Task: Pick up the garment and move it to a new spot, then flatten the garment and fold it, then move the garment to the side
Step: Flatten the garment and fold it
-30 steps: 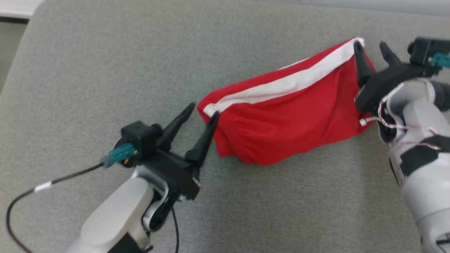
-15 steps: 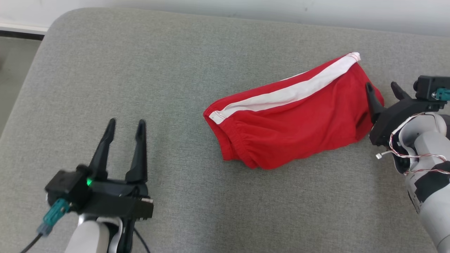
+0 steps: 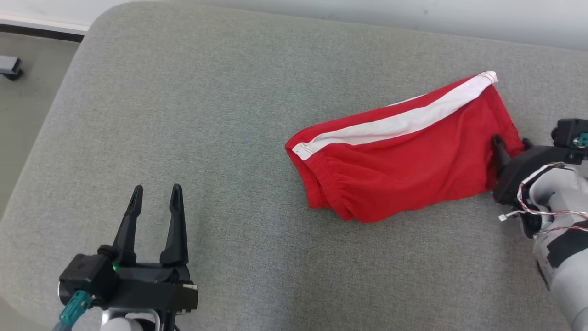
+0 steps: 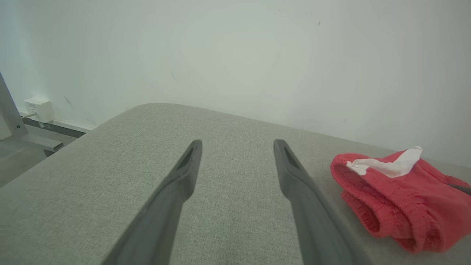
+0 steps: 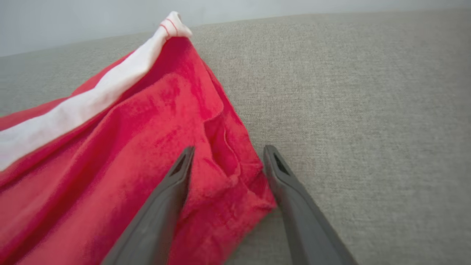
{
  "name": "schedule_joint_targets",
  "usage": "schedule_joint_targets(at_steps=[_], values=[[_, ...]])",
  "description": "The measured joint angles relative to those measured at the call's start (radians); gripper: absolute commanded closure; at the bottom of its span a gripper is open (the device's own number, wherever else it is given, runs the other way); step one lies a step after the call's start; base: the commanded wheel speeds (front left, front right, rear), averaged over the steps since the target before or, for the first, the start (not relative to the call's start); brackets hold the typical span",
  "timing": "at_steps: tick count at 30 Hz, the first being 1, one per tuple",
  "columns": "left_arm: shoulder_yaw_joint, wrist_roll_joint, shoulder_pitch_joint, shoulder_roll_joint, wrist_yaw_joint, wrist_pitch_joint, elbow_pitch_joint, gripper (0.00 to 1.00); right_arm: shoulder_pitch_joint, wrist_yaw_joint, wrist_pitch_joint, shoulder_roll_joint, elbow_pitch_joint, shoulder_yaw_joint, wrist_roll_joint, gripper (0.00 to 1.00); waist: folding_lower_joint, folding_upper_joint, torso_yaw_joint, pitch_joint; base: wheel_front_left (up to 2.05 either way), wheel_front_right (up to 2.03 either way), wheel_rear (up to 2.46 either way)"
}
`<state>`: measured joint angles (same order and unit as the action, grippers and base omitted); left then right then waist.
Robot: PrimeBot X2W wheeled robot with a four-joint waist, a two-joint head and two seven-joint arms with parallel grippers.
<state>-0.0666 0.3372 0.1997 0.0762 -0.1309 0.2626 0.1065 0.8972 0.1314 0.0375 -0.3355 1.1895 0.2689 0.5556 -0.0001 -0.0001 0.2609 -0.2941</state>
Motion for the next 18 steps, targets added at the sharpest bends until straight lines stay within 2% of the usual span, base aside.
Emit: schedule_joint_targets(at_steps=[1,7,12,18], values=[[0.001,0.0,-0.004,0.0,0.0,0.0,0.0,0.0,0.001,0.0,-0.003,0.006,0.001,0.001,0.007,1.0,0.0,0.0,0.001,0.001,0.0,0.0,0.0],[0.012,-0.015,-0.038,-0.003,0.0,0.0,0.009,0.0,-0.045,0.0,0.039,0.026,-0.022,0.003,0.064,1.0,0.0001,0.0,-0.007,0.03,0.0,0.0,0.0],[0.027,-0.021,-0.076,0.0,0.0,0.0,0.012,0.0,-0.138,0.0,0.074,0.03,-0.113,0.024,0.138,1.0,0.0001,0.0,-0.034,0.073,0.0,0.0,0.0],[0.028,-0.029,-0.121,0.011,0.0,0.0,0.014,0.0,-0.292,0.0,0.086,-0.018,-0.229,0.04,0.237,1.0,0.0,0.0,-0.086,0.122,0.0,0.0,0.0]])
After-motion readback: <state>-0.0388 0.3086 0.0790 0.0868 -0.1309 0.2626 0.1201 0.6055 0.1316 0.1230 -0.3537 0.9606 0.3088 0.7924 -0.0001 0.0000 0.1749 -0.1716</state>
